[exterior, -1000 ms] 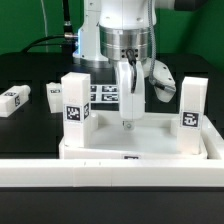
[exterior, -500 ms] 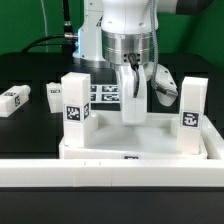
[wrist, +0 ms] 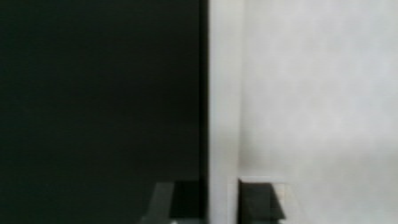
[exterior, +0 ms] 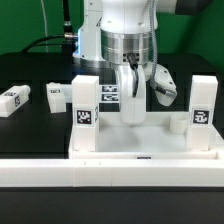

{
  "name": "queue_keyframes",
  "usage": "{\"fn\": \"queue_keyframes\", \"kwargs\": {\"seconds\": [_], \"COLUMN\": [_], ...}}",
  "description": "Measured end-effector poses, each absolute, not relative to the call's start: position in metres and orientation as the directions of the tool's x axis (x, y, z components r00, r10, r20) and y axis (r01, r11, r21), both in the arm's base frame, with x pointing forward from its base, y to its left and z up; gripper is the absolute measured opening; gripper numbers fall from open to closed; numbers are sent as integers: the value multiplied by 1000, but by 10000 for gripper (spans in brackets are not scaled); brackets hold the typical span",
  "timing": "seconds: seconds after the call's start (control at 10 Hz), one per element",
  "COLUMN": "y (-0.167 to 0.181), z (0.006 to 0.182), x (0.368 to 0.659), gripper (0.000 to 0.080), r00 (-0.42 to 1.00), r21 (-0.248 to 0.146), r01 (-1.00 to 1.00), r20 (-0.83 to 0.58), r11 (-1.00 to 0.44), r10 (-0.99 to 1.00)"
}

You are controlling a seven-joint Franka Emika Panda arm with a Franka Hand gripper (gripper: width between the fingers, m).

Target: Assemble desk

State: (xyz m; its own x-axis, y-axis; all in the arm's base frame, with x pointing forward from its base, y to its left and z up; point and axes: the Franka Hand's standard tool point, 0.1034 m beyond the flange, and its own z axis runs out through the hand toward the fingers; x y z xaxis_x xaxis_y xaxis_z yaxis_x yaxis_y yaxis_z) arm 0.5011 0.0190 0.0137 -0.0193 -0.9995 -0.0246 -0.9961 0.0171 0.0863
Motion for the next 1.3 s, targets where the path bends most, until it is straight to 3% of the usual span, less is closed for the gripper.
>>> {"fn": "queue_keyframes", "kwargs": {"seconds": [0.3,1.3], "y": [19,-17], "z": [14,18], "x": [501,490], "gripper": [76,68], "r00": [-19,388], "r21": [86,76], "r01": [-996,-918], "r20": [-25,-41], "r11": [17,-390], "r10": [-1000,-921]}}
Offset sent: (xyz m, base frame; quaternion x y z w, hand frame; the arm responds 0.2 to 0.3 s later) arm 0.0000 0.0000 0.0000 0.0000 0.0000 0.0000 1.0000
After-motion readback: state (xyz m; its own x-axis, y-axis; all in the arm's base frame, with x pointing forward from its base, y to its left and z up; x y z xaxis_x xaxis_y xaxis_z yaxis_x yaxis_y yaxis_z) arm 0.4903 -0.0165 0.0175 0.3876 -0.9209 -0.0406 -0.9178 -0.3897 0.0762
